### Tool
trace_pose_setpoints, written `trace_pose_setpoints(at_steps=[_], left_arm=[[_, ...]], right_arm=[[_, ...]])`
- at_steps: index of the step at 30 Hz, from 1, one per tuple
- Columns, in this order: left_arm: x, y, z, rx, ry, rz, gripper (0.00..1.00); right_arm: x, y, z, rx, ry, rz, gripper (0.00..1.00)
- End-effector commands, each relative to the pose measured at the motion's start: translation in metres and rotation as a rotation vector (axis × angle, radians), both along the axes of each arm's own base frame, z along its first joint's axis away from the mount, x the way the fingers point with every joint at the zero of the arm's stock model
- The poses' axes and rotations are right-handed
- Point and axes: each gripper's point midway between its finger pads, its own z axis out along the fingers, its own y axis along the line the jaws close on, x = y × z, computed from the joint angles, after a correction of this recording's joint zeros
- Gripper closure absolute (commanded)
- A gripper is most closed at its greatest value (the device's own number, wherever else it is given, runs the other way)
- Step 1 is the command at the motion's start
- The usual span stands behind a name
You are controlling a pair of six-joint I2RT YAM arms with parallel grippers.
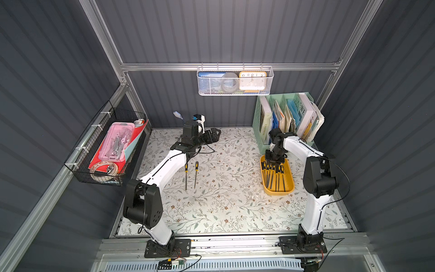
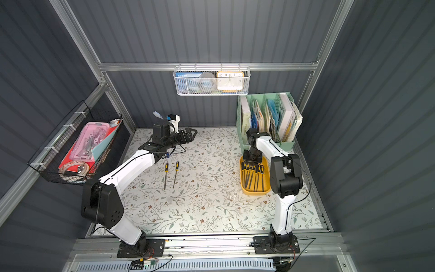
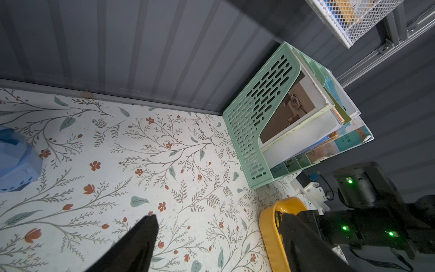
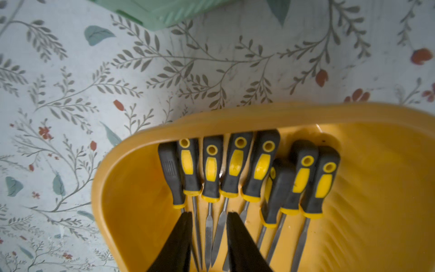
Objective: Take the file tool out of the storage box
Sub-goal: Pick up the file tool from the storage box.
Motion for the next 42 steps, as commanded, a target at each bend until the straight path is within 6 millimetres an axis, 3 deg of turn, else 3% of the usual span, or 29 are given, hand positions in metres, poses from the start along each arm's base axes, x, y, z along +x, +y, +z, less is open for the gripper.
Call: trace_pose_setpoints(at_steps=[1,20,25,30,33,36,42], left_arm=[[-0.007,0.001,0.019,-0.004,-0.056,-0.019,0.12],[-0.01,0.009,0.019,0.037,-0.057,0.014,0.11],[-0.007,0.009,0.028,0.043,-0.08,0.011,0.11],[-0.004,0.006,0.041,0.049,-0.104,-0.001,0.11],[-0.004,0.006,0.041,0.041,-0.096,0.0,0.11],[-0.005,0.006,0.042,0.026,-0.096,0.002,0.11],[-0.009,0.009,0.035,0.029,-0.077,0.014,0.11]], right_arm=[[-0.002,-0.003,-0.006,-0.04,0.03,0.022,0.71],[-0.012,-0.002,-0.045,-0.119,0.133,0.058,0.72],[-0.016,-0.002,-0.057,-0.137,0.164,0.059,0.71],[-0.018,-0.003,-0.063,-0.152,0.182,0.042,0.7],[-0.017,-0.001,-0.064,-0.144,0.178,0.03,0.7],[-0.014,0.006,-0.06,-0.149,0.151,0.056,0.78],[-0.013,0.01,-0.064,-0.157,0.174,0.057,0.79]])
